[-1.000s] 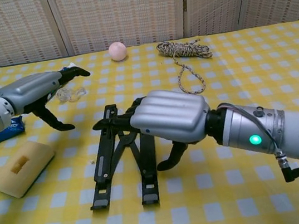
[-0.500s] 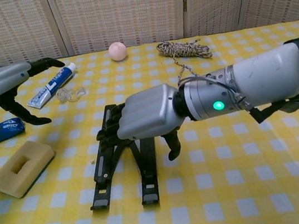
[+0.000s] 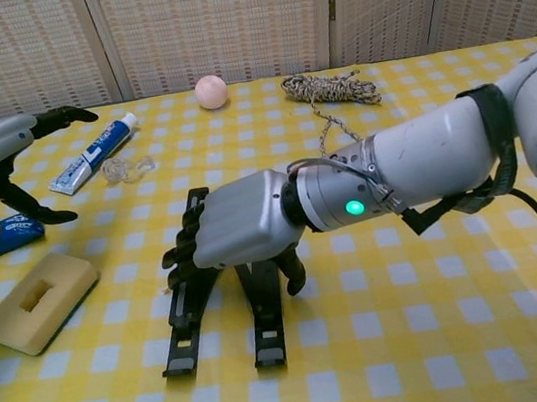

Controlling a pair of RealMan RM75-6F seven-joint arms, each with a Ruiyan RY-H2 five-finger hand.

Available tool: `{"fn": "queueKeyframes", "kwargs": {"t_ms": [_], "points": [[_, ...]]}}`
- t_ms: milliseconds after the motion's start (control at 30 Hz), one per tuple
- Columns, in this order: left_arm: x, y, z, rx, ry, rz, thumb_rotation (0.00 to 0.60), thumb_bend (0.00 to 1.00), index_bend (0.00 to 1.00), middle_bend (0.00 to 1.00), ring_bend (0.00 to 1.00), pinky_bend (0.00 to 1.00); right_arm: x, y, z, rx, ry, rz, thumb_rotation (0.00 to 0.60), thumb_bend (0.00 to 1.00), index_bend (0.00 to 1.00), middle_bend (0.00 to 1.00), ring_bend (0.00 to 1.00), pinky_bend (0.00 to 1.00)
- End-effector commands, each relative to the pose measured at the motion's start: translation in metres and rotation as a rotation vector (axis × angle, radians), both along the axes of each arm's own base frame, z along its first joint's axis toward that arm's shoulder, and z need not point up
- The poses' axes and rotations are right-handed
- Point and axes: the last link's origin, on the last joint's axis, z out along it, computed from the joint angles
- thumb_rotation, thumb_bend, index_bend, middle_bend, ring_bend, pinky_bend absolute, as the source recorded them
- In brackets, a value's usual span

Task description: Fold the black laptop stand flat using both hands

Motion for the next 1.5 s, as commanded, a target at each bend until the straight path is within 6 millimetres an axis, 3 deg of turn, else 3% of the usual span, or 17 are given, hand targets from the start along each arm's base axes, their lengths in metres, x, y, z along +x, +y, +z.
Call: {"fn": "queueKeyframes", "kwargs": {"t_ms": [33, 333, 633, 1133, 1367, 1500], "points": [[-0.002, 0.000, 0.000, -0.001, 0.003, 0.003, 0.600, 0.21, 0.00, 0.00, 0.00, 0.00, 0.002, -0.001, -0.002, 0.003, 0.006, -0.001, 0.600, 0.18, 0.00, 0.00, 0.02, 0.01], [-0.006, 0.000, 0.002, 0.003, -0.003, 0.011, 0.600, 0.21, 0.00, 0.00, 0.00, 0.00, 0.011, -0.001, -0.011, 0.025, 0.024, -0.023, 0.600, 0.18, 0.00, 0.01, 0.01, 0.01], [-0.009, -0.002, 0.001, 0.001, -0.006, 0.013, 0.600, 0.21, 0.00, 0.00, 0.00, 0.00, 0.022, -0.001, -0.016, 0.030, 0.032, -0.008, 0.600, 0.18, 0.01, 0.14, 0.04, 0.01], [-0.009, -0.003, 0.000, 0.004, -0.009, 0.005, 0.600, 0.21, 0.00, 0.00, 0.00, 0.00, 0.019, -0.005, -0.009, 0.012, -0.042, -0.008, 0.600, 0.18, 0.39, 0.40, 0.21, 0.08], [-0.007, -0.005, -0.001, 0.004, -0.004, -0.002, 0.600, 0.21, 0.00, 0.00, 0.00, 0.00, 0.016, -0.008, -0.003, 0.004, -0.100, -0.008, 0.600, 0.18, 0.50, 0.50, 0.29, 0.12], [-0.005, -0.005, 0.000, 0.008, -0.004, -0.003, 0.600, 0.21, 0.00, 0.00, 0.00, 0.00, 0.014, -0.008, -0.002, 0.009, -0.127, -0.010, 0.600, 0.18, 0.52, 0.51, 0.31, 0.12]]}}
